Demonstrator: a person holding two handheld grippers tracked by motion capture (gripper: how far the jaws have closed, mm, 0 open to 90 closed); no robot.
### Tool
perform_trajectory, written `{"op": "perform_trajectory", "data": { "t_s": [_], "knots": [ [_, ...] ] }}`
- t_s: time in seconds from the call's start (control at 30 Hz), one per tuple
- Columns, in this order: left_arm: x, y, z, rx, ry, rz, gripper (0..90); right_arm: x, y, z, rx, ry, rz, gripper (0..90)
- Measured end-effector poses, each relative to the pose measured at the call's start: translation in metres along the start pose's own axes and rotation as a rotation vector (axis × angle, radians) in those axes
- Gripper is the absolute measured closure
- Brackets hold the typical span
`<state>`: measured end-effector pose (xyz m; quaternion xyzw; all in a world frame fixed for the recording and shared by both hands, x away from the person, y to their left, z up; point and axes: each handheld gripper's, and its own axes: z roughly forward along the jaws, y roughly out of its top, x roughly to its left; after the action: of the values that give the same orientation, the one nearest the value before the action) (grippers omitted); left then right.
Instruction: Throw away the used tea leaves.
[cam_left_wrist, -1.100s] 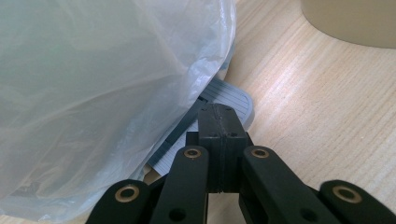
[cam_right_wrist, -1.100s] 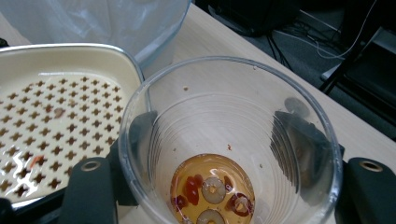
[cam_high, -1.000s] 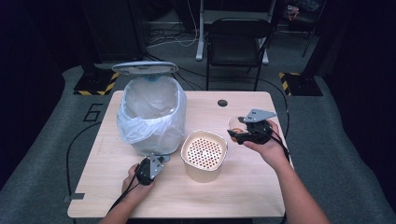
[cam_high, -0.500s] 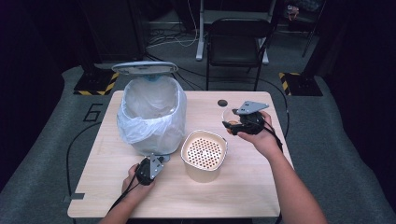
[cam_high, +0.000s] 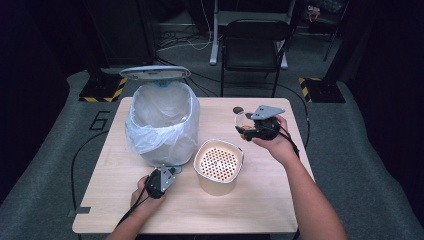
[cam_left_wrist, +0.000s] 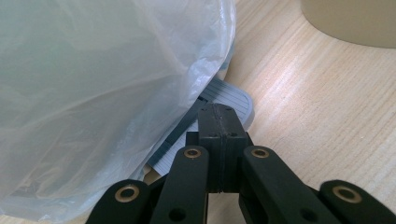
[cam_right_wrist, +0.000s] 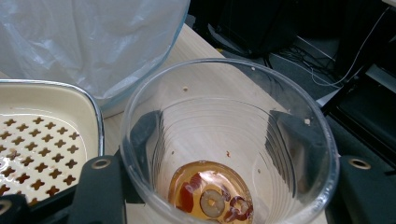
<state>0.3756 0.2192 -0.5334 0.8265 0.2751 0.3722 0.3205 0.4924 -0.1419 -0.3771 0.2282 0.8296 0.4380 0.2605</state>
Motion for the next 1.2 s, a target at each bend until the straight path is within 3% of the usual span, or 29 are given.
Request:
{"op": "perform_trajectory", "data": {
  "t_s": [0.2, 0.43, 0.47, 0.53, 0.57, 0.6, 0.63, 0.67, 0.77, 0.93, 1.03, 1.1, 1.2],
  "knots": [
    [0.0, 0.0, 0.0, 0.0, 0.002, 0.0, 90.0, 0.003, 0.009, -0.003, -0.025, 0.012, -0.049, 38.2],
    [-0.001, 0.0, 0.0, -0.003, 0.008, -0.001, 90.0, 0.014, 0.019, -0.006, -0.063, 0.023, -0.141, 38.9],
    [-0.001, 0.0, 0.0, -0.003, 0.008, -0.001, 90.0, 0.019, 0.021, -0.006, -0.072, 0.026, -0.177, 39.1],
    [-0.001, 0.0, 0.0, -0.003, 0.008, -0.001, 90.0, 0.021, 0.022, -0.006, -0.074, 0.026, -0.191, 39.1],
    [-0.001, 0.0, 0.0, -0.003, 0.008, 0.0, 90.0, 0.025, 0.023, -0.006, -0.08, 0.023, -0.241, 39.3],
    [-0.001, 0.0, 0.0, -0.003, 0.008, 0.0, 90.0, 0.027, 0.024, -0.006, -0.082, 0.021, -0.262, 39.4],
    [-0.001, 0.0, 0.0, -0.003, 0.008, 0.0, 90.0, 0.027, 0.024, -0.006, -0.082, 0.021, -0.262, 39.4],
    [-0.001, 0.0, 0.0, -0.003, 0.008, 0.0, 90.0, 0.031, 0.026, -0.005, -0.084, 0.018, -0.319, 39.7],
    [-0.001, 0.0, 0.0, -0.003, 0.008, -0.002, 90.0, 0.036, 0.027, -0.004, -0.084, 0.01, -0.38, 40.0],
    [-0.001, 0.0, 0.0, -0.003, 0.007, 0.001, 90.0, 0.042, 0.028, -0.002, -0.088, 0.006, -0.438, 40.4],
    [-0.001, 0.0, 0.0, -0.002, 0.007, 0.001, 90.0, 0.046, 0.027, 0.0, -0.079, -0.001, -0.494, 40.5],
    [-0.001, 0.0, 0.0, -0.002, 0.007, 0.001, 90.0, 0.051, 0.028, 0.001, -0.076, -0.013, -0.561, 40.5],
    [-0.001, 0.0, 0.0, -0.002, 0.007, 0.001, 90.0, 0.055, 0.028, 0.001, -0.072, -0.014, -0.582, 40.5]
  ]
}}
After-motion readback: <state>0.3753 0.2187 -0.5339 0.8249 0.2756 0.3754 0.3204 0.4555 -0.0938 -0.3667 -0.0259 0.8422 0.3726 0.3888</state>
